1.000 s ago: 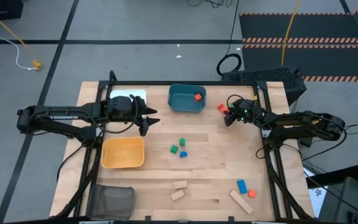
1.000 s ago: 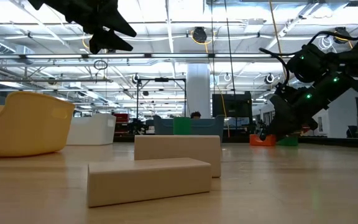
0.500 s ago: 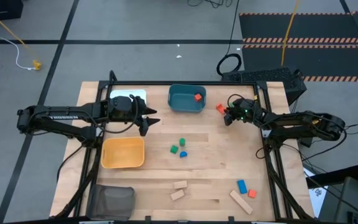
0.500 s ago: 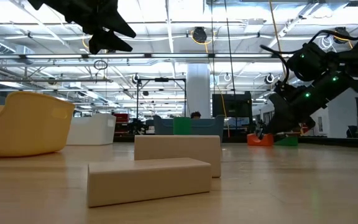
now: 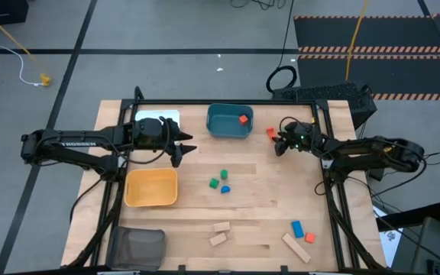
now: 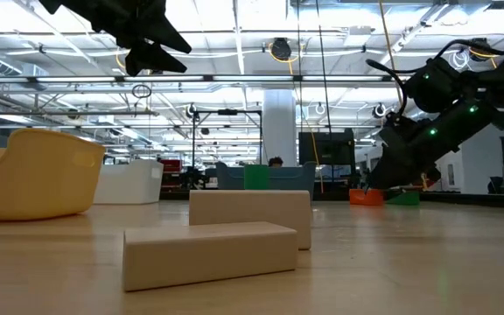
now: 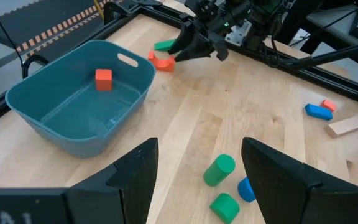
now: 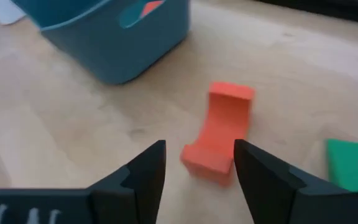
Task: Sort & place blocks by color
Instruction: Put the top orange wooden block into the blue bin
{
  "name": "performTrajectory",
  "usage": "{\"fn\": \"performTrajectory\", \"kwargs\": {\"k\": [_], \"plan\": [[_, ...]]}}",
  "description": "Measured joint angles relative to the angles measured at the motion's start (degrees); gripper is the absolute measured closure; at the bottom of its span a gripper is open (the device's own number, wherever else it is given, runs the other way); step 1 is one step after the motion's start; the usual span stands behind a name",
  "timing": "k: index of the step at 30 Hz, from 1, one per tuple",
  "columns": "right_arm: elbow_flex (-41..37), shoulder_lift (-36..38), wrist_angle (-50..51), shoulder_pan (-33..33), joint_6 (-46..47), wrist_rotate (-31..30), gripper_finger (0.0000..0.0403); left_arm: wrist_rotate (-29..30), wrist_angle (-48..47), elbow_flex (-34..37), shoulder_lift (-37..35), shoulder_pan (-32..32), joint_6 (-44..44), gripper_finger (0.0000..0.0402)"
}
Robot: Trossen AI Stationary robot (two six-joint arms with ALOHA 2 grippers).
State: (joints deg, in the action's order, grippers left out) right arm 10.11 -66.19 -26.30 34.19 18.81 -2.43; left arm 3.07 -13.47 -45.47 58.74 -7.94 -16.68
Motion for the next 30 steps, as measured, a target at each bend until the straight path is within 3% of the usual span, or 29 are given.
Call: {"fn": "performTrajectory", "kwargs": {"k": [7,13,30], "plan": [[0.00,0.00,-0.05,-4.44,5.63,-9.54,0.0217,0.01,0.00,0.00,0.00,0.00,0.45,0.0169],[0.00,0.00,-1.86,-10.06,11.61,-13.89,0.0227,0.02,0.00,0.00,0.00,0.00,1.15,0.0169],[4.98,-3.29,-2.62,-26.11,15.19,-29.86,0.0264,0.02,0.01,0.00,0.00,0.00,1.93,0.0169]]}}
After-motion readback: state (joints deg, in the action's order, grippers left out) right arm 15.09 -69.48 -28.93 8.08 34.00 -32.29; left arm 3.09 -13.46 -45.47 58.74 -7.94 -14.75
